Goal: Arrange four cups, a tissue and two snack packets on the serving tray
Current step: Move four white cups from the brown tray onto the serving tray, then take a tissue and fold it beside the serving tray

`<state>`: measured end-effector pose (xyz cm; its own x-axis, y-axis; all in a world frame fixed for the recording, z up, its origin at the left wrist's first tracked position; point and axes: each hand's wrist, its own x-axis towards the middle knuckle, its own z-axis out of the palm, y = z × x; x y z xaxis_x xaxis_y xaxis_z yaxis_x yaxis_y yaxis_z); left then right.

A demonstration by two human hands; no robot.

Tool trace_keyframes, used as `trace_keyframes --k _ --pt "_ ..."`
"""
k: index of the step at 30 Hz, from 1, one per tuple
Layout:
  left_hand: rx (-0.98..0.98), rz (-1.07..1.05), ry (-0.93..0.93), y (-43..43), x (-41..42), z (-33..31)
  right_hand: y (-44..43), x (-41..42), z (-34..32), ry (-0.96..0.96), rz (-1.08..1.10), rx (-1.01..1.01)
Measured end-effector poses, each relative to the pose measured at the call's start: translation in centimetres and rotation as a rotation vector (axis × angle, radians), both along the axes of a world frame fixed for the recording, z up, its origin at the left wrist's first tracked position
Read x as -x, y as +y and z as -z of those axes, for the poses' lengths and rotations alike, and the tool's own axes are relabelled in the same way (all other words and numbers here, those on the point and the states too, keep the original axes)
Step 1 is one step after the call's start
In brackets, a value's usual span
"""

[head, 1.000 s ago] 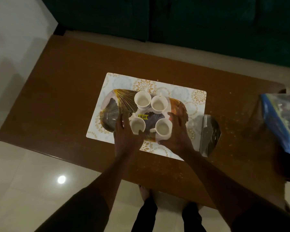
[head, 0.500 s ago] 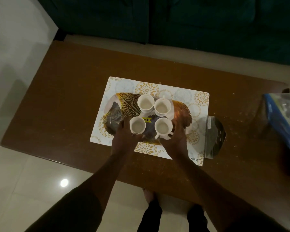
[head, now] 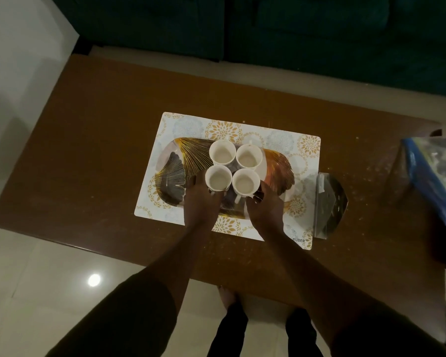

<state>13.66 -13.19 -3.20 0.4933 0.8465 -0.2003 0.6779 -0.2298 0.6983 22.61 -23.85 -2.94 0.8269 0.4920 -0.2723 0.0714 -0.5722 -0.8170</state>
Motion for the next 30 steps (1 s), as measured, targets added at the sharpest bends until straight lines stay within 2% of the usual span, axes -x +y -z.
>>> trace_keyframes --k 6,10,13,15,18,22,30 --pt "-0.001 0.033 0.017 0.4 0.1 0.1 -0.1 -0.1 0.1 -0.012 -0.036 0.016" --pt "-0.060 0.102 0.069 0.2 1.0 -0.3 -0.5 -0.9 -0.6 -0.081 0.030 0.072" --pt "-0.125 0.051 0.055 -0.1 1.0 -1.3 -0.6 -2.5 -1.7 -0.233 0.056 0.058" --pt "-0.180 -0.014 0.020 -0.2 0.2 -2.5 -0.5 -4.1 -2.6 -0.216 0.040 0.078" --pt "-0.253 -0.040 -0.059 -0.4 -2.5 -4.4 -0.8 -6.9 -4.0 -0.193 0.058 0.040" --pt "-0.332 0.039 -0.142 -1.6 -6.9 -5.5 -2.8 -10.2 -5.8 -0.242 0.092 -0.001" --pt "-0.241 0.218 -0.244 -10.2 -15.4 -5.9 -12.9 -17.4 -7.2 -0.311 0.190 0.065"
